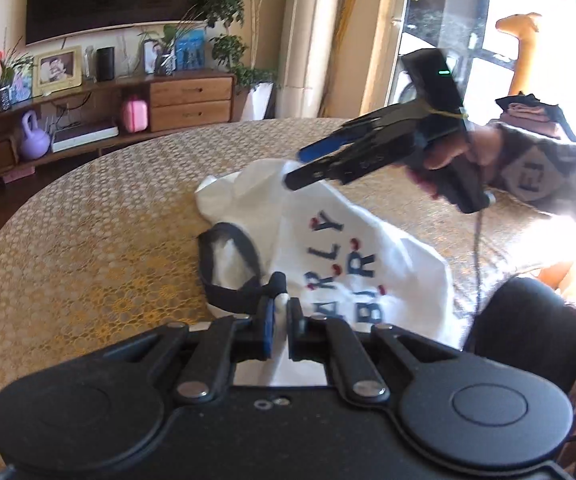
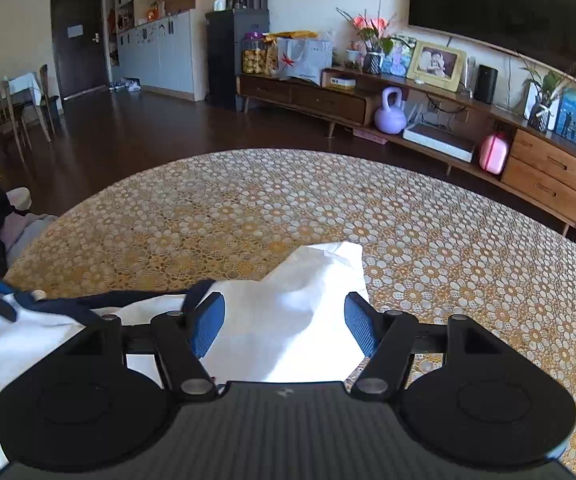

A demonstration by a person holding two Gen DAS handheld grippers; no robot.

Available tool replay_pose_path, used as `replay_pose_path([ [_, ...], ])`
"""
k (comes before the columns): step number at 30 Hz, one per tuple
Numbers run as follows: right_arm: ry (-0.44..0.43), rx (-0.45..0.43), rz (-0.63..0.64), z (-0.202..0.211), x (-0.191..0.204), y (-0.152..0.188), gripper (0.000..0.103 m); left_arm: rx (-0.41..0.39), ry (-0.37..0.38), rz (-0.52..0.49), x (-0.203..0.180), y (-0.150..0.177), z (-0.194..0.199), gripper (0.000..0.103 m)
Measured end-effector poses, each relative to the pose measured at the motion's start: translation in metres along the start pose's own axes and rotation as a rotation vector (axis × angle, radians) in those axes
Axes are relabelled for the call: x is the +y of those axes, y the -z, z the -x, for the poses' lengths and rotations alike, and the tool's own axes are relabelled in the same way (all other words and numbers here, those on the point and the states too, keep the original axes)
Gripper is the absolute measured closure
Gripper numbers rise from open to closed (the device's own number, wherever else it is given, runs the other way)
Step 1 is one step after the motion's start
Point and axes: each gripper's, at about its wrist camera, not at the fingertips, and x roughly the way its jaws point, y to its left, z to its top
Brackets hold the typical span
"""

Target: Fold clothes

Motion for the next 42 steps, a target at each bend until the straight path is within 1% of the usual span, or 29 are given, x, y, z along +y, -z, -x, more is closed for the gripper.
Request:
replay_pose_path([
  [2, -0.013, -0.002, -0.079, -0.008, -0.01, -0.005, 0.038, 0.001, 0.047, -0.023, -0.017, 0.002, 0.001, 0.0],
  [5, -0.023, 0.0, -0.181, -0.019, -0.021, -0.012, 0.038, 0.02, 0.085, -0.027, -0.03, 0.009, -0.006, 0.0],
  [11, 0.014, 0.083, -0.21, -0.048, -0.018, -0.025, 0.038, 0.041, 0.11, -0.021, -0.035, 0.014, -0.018, 0.0],
  [12, 0.024, 0.091, -0.214, -0.052, -0.016, -0.025, 0.042, 0.042, 0.114, -0.023, -0.038, 0.015, -0.018, 0.0],
  [13, 0.027, 0.102, -0.221, -0.057, -0.015, -0.025, 0.052, 0.044, 0.118, -0.025, -0.04, 0.016, -0.018, 0.0],
  [14, 0.025, 0.117, -0.228, -0.061, -0.014, -0.025, 0.066, 0.046, 0.122, -0.027, -0.043, 0.017, -0.018, 0.0],
  [17, 0.023, 0.135, -0.222, -0.066, -0.011, -0.02, 0.089, 0.048, 0.124, -0.034, -0.049, 0.019, -0.018, 0.0],
  [18, 0.023, 0.14, -0.219, -0.067, -0.01, -0.019, 0.093, 0.049, 0.129, -0.034, -0.051, 0.019, -0.017, 0.0],
  [19, 0.035, 0.126, -0.216, -0.064, -0.009, -0.017, 0.097, 0.049, 0.132, -0.036, -0.053, 0.019, -0.016, 0.0],
  [22, 0.083, 0.05, -0.221, -0.035, -0.018, -0.018, 0.1, 0.045, 0.137, -0.054, -0.059, 0.019, -0.014, 0.0],
  [27, 0.159, -0.017, -0.265, 0.025, -0.046, 0.0, 0.1, 0.043, 0.165, -0.071, -0.068, 0.021, -0.014, 0.0],
  [30, 0.188, -0.012, -0.292, 0.051, -0.058, 0.026, 0.1, 0.053, 0.186, -0.074, -0.076, 0.025, -0.017, 0.0],
  [33, 0.156, 0.032, -0.307, 0.059, -0.063, 0.054, 0.1, 0.073, 0.19, -0.074, -0.081, 0.031, -0.021, 0.0],
  [35, 0.145, 0.046, -0.293, 0.063, -0.061, 0.064, 0.099, 0.082, 0.179, -0.071, -0.082, 0.033, -0.023, 0.0],
  [36, 0.138, 0.038, -0.285, 0.067, -0.061, 0.064, 0.099, 0.083, 0.174, -0.065, -0.081, 0.034, -0.024, 0.0],
  [37, 0.123, 0.02, -0.268, 0.073, -0.059, 0.061, 0.094, 0.081, 0.171, -0.058, -0.079, 0.033, -0.023, 0.0],
  [39, 0.078, -0.017, -0.219, 0.084, -0.053, 0.051, 0.076, 0.076, 0.163, -0.046, -0.076, 0.032, -0.021, 0.0],
  [40, 0.048, -0.031, -0.186, 0.089, -0.048, 0.044, 0.05, 0.073, 0.159, -0.041, -0.075, 0.031, -0.02, 0.0],
  [41, 0.017, -0.045, -0.154, 0.095, -0.044, 0.037, 0.029, 0.071, 0.155, -0.036, -0.075, 0.031, -0.02, 0.0],
  [42, -0.021, -0.066, -0.091, 0.099, -0.036, 0.031, 0.028, 0.07, 0.153, -0.029, -0.074, 0.031, -0.02, 0.0],
])
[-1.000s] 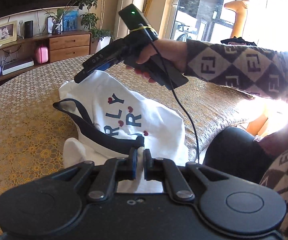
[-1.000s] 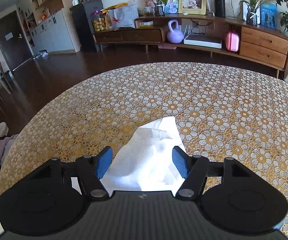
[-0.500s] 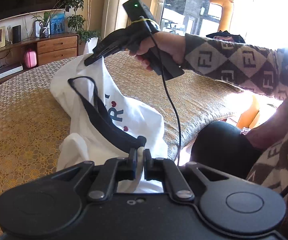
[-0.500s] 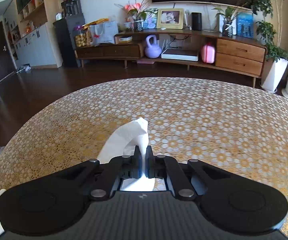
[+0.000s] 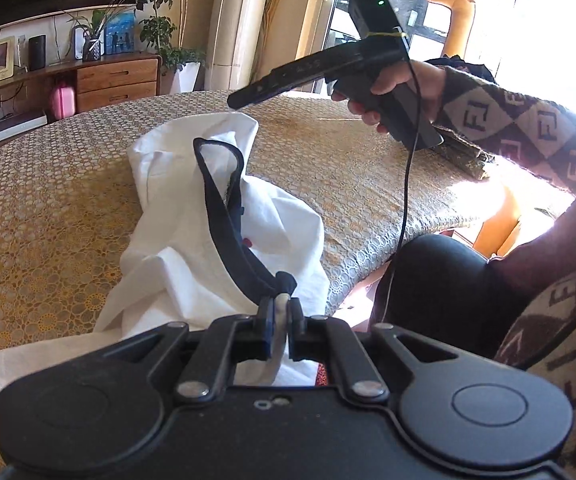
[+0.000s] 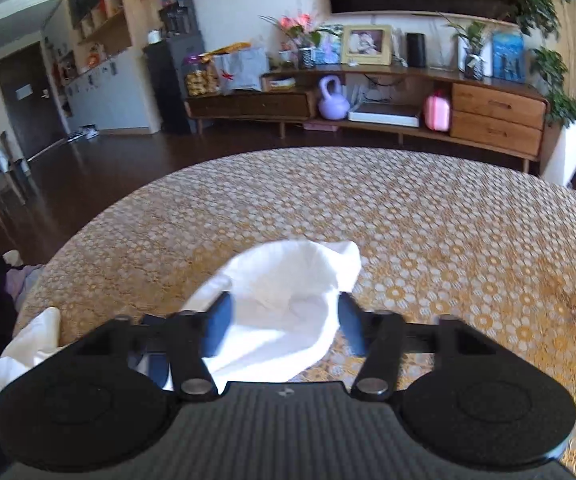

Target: Fold clothes

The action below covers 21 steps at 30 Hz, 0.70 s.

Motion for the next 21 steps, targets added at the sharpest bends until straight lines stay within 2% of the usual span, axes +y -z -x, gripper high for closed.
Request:
replay_pose_path([
  [4, -0.181, 0.097, 0.277, -0.011, 0.027, -0.016, 0.028, -0.003, -0.021, 0.027, 0.004, 0.004, 0.002, 0.0],
  [7, -0.23, 0.202, 0.379, -0.028, 0.035, -0.018, 0.028, -0.011, -0.057, 0.064, 0.012, 0.007, 0.007, 0.0],
  [12, -0.309, 0.269, 0.425, -0.043, 0.037, -0.01, 0.028, -0.02, -0.079, 0.104, 0.02, 0.008, 0.013, 0.0],
  [15, -0.303, 0.302, 0.445, -0.052, 0.035, -0.005, 0.028, -0.018, -0.082, 0.111, 0.021, 0.009, 0.013, 0.0],
  [21, -0.384, 0.387, 0.458, -0.05, 0.024, -0.012, 0.028, -0.009, -0.066, 0.117, 0.021, 0.01, 0.01, 0.0],
])
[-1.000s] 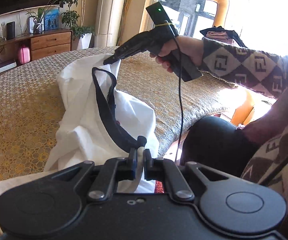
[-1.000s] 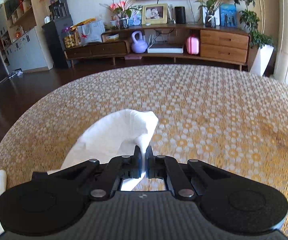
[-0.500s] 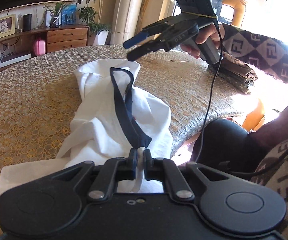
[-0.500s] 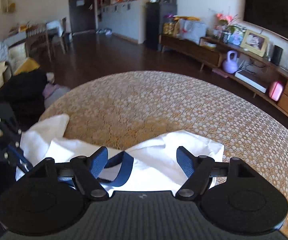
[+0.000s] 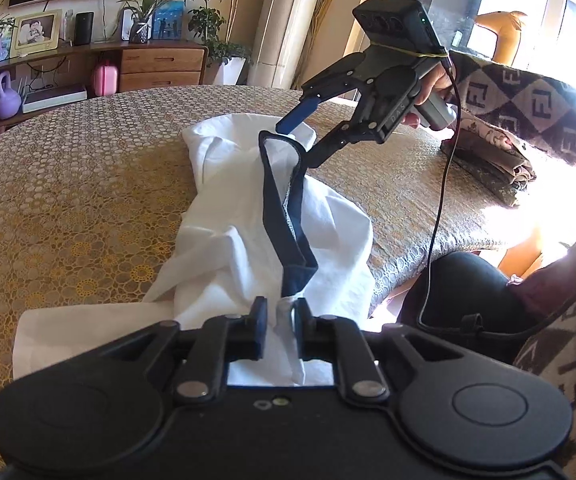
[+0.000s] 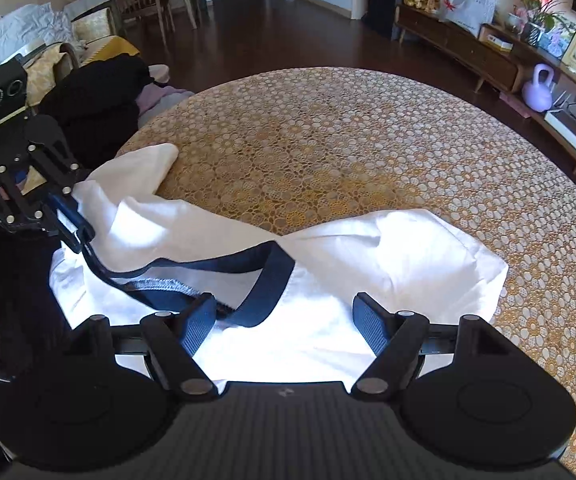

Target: Fold clothes

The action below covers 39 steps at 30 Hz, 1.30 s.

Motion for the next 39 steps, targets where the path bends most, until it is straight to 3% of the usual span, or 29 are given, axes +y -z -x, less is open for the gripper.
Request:
replay_pose_path([
  [6, 0.037, 0.046, 0.03, 0.005, -0.018, -0.007, 0.028, 0.018, 0.012, 0.011, 0.0, -0.002, -0.006, 0.0],
  [15, 0.009, 0.082, 0.085, -0.033, -0.02, -0.006, 0.029, 0.063, 0.015, 0.025, 0.0, 0.0, -0.018, 0.0],
  [16, 0.009, 0.08, 0.092, -0.036, -0.019, -0.006, 0.037, 0.065, 0.012, 0.023, 0.0, 0.0, -0.019, 0.0],
  [17, -0.002, 0.08, 0.085, -0.039, -0.019, -0.007, 0.056, 0.067, 0.01, 0.021, -0.001, 0.0, -0.02, 0.0],
  [19, -0.015, 0.077, 0.063, -0.042, -0.019, -0.007, 0.072, 0.067, 0.004, 0.023, 0.0, -0.001, -0.021, 0.0],
  [21, 0.009, 0.052, 0.052, -0.041, -0.017, -0.007, 0.076, 0.06, -0.009, 0.028, 0.0, 0.0, -0.021, 0.0],
  [23, 0.042, -0.003, 0.027, -0.034, -0.016, -0.007, 0.091, 0.05, -0.026, 0.034, 0.0, 0.0, -0.02, 0.0],
  [28, 0.188, -0.151, -0.035, -0.008, -0.013, -0.012, 0.1, -0.01, -0.106, 0.047, 0.002, -0.007, -0.007, 0.0],
  [30, 0.217, -0.168, -0.048, -0.001, -0.011, -0.016, 0.101, -0.038, -0.136, 0.052, 0.004, -0.012, 0.0, 0.0],
  [32, 0.165, -0.142, -0.065, 0.001, -0.012, -0.017, 0.1, -0.058, -0.151, 0.047, 0.003, -0.015, 0.008, 0.0],
  [36, 0.141, -0.093, -0.021, -0.006, -0.003, -0.016, 0.094, -0.094, -0.184, 0.039, 0.001, -0.017, 0.026, 0.0],
  [39, 0.149, -0.042, -0.023, -0.013, -0.005, -0.018, 0.055, -0.091, -0.192, 0.067, 0.004, -0.012, 0.033, 0.0],
])
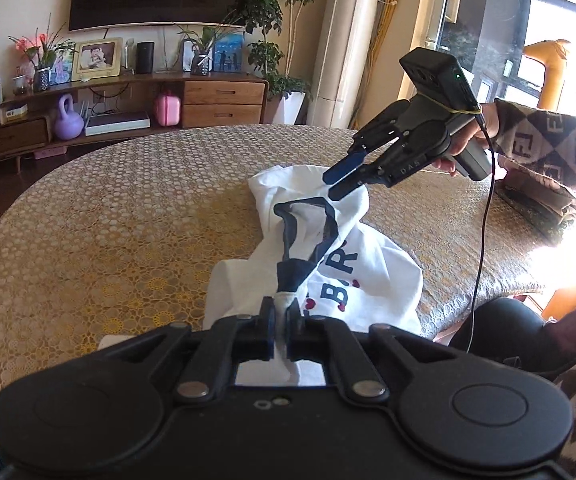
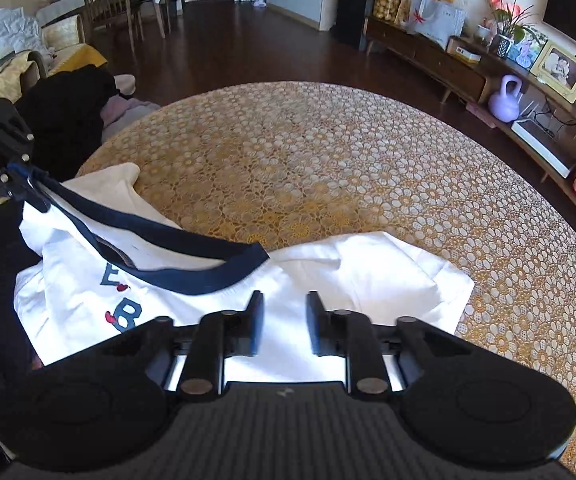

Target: Fold clothes

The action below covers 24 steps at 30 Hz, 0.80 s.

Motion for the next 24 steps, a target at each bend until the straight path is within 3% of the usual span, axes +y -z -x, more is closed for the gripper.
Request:
replay_pose_path([
  [1, -0.008, 0.005, 0.003, -0.002, -0.002, -0.002, 0.039, 0.009, 0.0, 0.011, 0.002, 0.003, 0.001, 0.0],
  [8, -0.091, 0.102, 0.071, -0.03, -0.006, -0.017, 0.038, 0.103, 0.062, 0.047, 0.0, 0.029, -0.013, 0.0],
  [15, -0.218, 0.258, 0.116, -0.054, -0.004, -0.02, 0.039, 0.134, 0.086, 0.057, 0.004, 0.036, -0.022, 0.0],
  [17, -0.233, 0.267, 0.114, -0.054, -0.002, -0.018, 0.059, 0.137, 0.085, 0.059, 0.006, 0.037, -0.023, 0.0],
  [18, -0.233, 0.261, 0.11, -0.053, -0.001, -0.016, 0.064, 0.138, 0.086, 0.061, 0.007, 0.037, -0.023, 0.0],
  [22, -0.124, 0.175, 0.124, -0.04, 0.011, -0.006, 0.094, 0.134, 0.073, 0.058, 0.009, 0.036, -0.025, 0.0],
  [24, -0.05, 0.111, 0.119, -0.03, 0.018, -0.002, 0.098, 0.123, 0.056, 0.058, 0.008, 0.034, -0.024, 0.0],
])
